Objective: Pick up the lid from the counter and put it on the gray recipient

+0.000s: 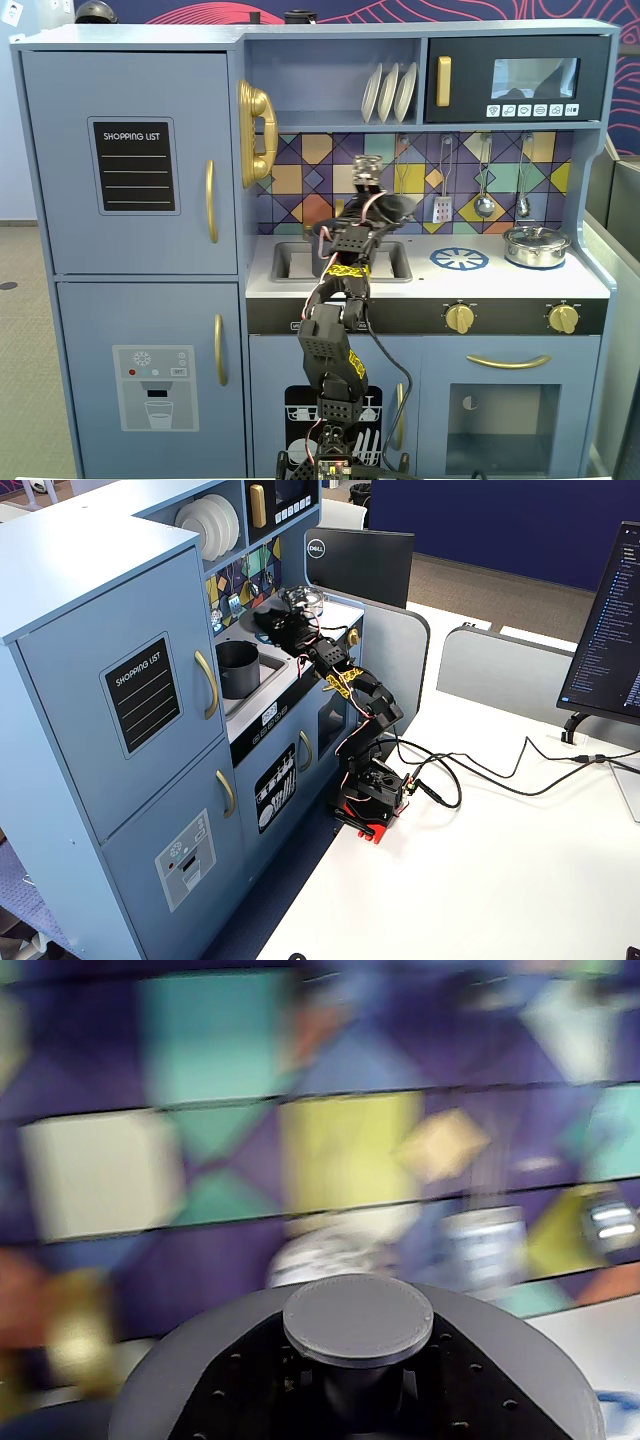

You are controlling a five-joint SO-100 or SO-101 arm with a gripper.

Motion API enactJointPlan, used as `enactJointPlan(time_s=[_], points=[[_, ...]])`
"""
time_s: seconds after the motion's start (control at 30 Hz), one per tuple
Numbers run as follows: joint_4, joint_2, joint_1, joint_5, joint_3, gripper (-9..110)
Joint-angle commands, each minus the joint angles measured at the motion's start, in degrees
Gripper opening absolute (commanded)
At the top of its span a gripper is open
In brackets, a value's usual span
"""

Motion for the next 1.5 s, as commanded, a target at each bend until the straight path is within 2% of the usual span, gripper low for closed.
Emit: enactJointPlan(time_s=[0.0, 0.3, 0.8, 1.47], points=[[1.32, 4.48, -3.34, 1.23, -4.31, 0], [-2.81, 2.02, -8.53, 2.64, -0.35, 0], [-11.51, -3.52, -11.25, 2.55, 5.27, 0], [-12.92, -3.69, -12.22, 1.67, 9.14, 0]])
